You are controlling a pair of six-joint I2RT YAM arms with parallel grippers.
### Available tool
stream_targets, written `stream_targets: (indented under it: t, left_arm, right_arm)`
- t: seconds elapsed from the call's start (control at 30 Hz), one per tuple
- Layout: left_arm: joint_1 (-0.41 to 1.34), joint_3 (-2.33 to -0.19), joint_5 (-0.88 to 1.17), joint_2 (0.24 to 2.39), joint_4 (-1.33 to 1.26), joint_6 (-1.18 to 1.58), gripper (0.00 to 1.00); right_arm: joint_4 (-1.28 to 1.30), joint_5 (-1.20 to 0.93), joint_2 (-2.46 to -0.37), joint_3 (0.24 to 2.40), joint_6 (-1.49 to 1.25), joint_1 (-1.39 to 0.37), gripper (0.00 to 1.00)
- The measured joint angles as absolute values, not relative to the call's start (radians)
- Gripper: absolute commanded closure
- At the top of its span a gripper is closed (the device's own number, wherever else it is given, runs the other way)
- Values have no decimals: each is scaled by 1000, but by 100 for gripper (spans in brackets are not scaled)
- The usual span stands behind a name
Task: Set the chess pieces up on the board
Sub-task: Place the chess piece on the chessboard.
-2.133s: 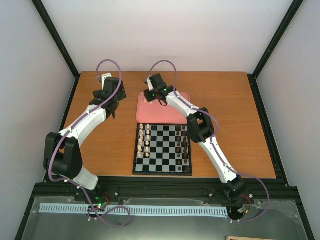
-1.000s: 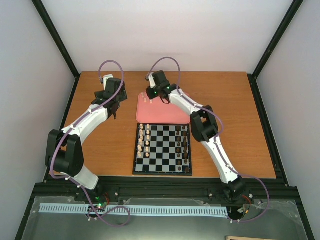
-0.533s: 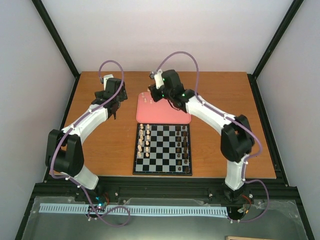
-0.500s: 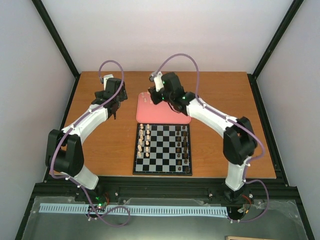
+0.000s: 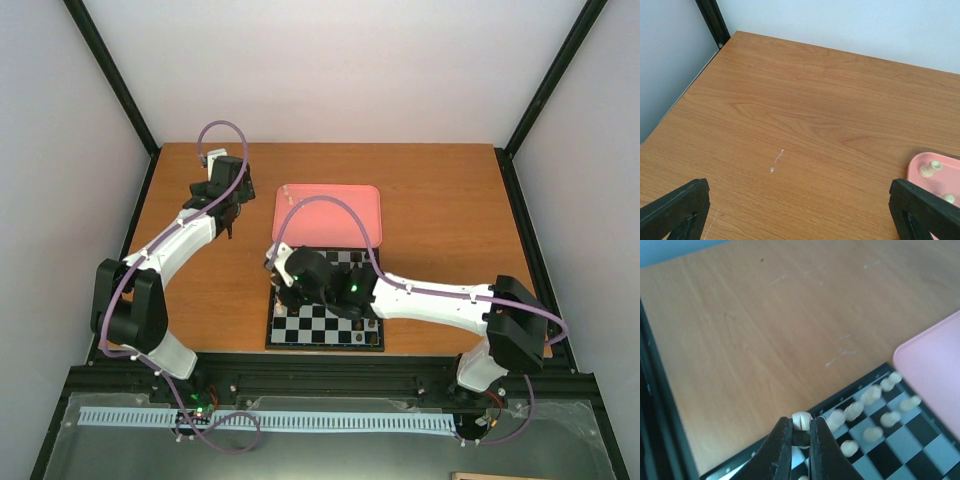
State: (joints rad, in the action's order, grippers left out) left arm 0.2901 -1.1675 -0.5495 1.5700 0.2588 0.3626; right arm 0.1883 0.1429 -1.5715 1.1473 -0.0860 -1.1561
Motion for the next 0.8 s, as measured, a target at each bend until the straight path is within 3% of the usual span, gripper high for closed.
stream_targets:
  t: [0.37, 0.8]
  left_arm:
    - [290, -1168, -550, 1570, 259, 363, 0]
    - [290, -1168, -550, 1570, 259, 363, 0]
  right_arm:
    - [123, 191, -1594, 949, -224, -1269, 97]
    - [26, 173, -1672, 936, -273, -1286, 97]
